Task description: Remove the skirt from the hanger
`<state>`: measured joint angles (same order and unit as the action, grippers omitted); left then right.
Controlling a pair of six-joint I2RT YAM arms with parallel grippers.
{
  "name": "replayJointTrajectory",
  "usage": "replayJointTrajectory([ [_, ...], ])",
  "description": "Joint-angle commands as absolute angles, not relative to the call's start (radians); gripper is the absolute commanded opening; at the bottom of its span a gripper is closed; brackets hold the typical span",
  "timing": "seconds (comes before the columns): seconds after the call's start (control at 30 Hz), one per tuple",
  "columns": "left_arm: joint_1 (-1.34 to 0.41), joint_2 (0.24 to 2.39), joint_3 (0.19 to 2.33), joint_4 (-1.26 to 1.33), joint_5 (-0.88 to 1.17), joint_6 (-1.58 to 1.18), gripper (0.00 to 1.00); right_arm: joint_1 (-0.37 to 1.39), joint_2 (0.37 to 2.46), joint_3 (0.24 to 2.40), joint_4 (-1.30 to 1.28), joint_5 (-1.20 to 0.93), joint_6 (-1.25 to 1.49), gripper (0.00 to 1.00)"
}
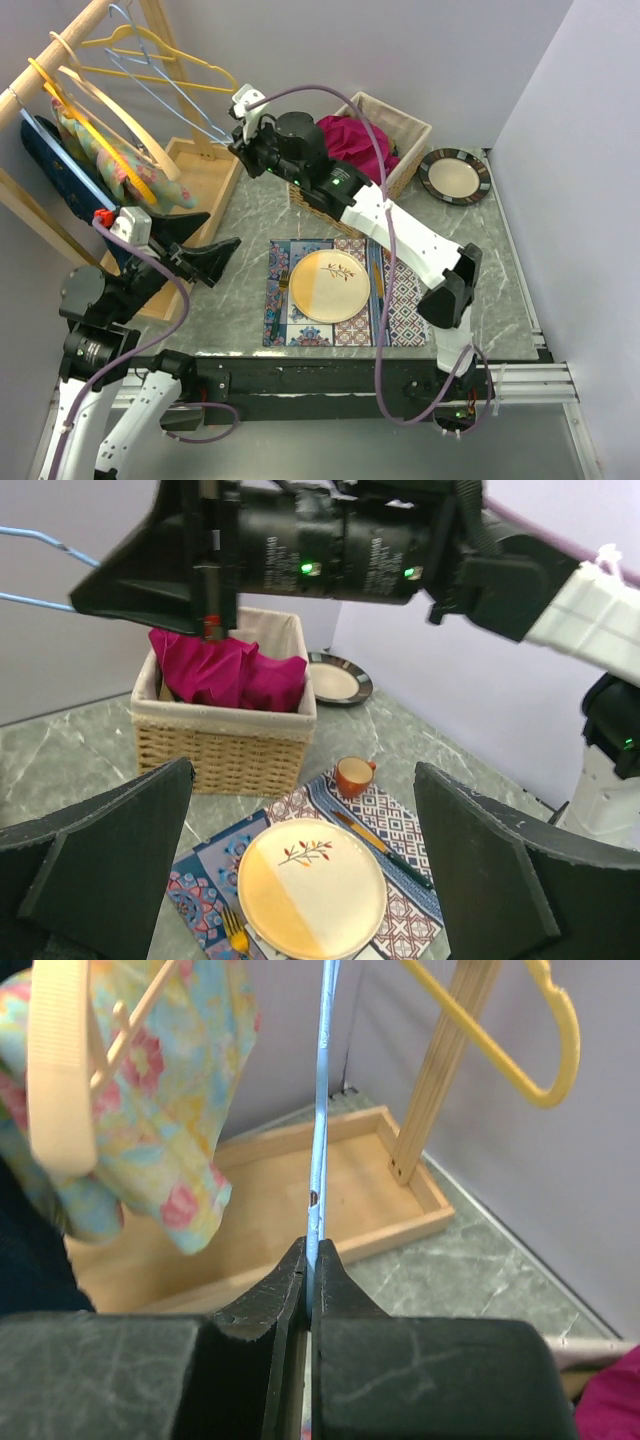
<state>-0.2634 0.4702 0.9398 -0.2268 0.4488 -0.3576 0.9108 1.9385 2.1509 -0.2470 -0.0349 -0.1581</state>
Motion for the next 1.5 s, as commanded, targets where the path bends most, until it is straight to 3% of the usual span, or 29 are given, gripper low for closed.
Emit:
replayJointTrajectory([
  [0.0,-0.265,0.472,0.956,-0.176,0.431,-0.341,0.97,0.904,1.999,2.267,-0.144,-0.021,-0.175,0.0],
  [0.4,-0.265,0.479,0.989,-0.164,0.549,-0.374,0.97,0.891,2.141,2.375,-0.036,-0.054,-0.244,0.0],
  [1.47,-0.267,0.474,1.014,-0.161,0.54,-0.428,0.97,0.914,2.419,2.557,0.155,-0.129,-0.259,0.0],
])
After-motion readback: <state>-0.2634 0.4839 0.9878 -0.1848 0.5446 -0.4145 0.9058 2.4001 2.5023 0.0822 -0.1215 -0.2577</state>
